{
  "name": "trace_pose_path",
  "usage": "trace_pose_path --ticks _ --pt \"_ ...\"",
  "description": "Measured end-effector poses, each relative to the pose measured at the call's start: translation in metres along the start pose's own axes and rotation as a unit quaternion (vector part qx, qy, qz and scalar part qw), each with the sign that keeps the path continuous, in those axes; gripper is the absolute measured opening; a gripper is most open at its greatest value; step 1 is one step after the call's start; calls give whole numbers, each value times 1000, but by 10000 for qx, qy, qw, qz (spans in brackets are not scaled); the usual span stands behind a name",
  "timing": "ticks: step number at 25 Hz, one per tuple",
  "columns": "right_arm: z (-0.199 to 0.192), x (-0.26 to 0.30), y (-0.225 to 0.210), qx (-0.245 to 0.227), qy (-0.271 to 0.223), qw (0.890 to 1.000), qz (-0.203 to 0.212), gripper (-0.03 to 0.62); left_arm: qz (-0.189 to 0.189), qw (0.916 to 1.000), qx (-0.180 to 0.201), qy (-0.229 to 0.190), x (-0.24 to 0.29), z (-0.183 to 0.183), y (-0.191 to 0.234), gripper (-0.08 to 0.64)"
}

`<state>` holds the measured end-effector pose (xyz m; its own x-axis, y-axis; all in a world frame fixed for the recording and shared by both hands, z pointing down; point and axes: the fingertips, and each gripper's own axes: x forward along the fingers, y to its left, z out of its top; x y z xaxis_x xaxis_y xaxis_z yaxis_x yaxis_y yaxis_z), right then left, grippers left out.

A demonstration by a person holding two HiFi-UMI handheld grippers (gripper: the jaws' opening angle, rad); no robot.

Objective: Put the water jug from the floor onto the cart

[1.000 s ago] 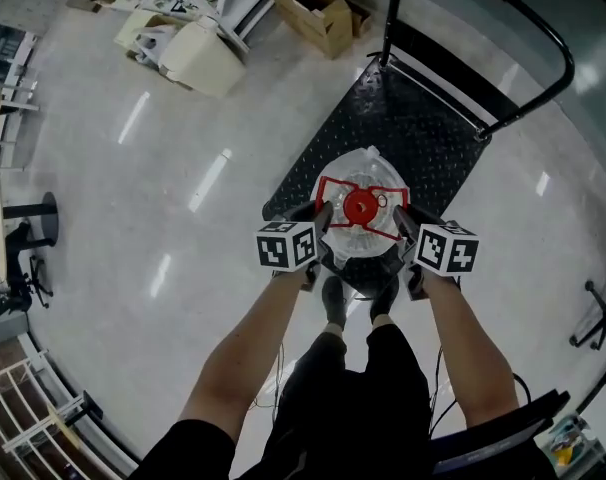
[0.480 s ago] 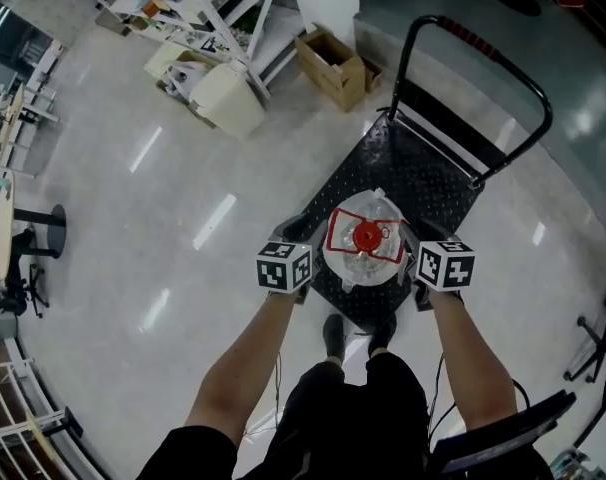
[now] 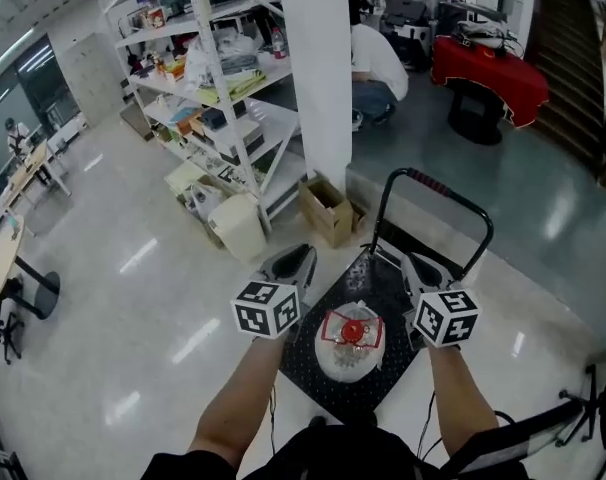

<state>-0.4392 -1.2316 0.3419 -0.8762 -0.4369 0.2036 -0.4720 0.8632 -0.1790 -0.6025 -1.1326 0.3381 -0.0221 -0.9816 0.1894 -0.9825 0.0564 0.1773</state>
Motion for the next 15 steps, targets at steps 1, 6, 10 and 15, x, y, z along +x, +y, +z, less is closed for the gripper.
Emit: trace_pose_path --ticks 1,6,10,15 --pt "14 -8 2 -13 -133 9999 -67 3 1 9998 168 -117 -6 16 -4 1" --pt "44 -38 10 -271 -399 9974 -533 3 -15 9987 402 -318 -8 50 -30 0" --pt "34 -111 -36 -167 -575 9877 -1445 3 -935 9929 604 -414 24 38 -113 0" --pt "33 -259 -87 5 -848 9561 -2806 3 -2273 9696 810 -414 44 30 -251 0"
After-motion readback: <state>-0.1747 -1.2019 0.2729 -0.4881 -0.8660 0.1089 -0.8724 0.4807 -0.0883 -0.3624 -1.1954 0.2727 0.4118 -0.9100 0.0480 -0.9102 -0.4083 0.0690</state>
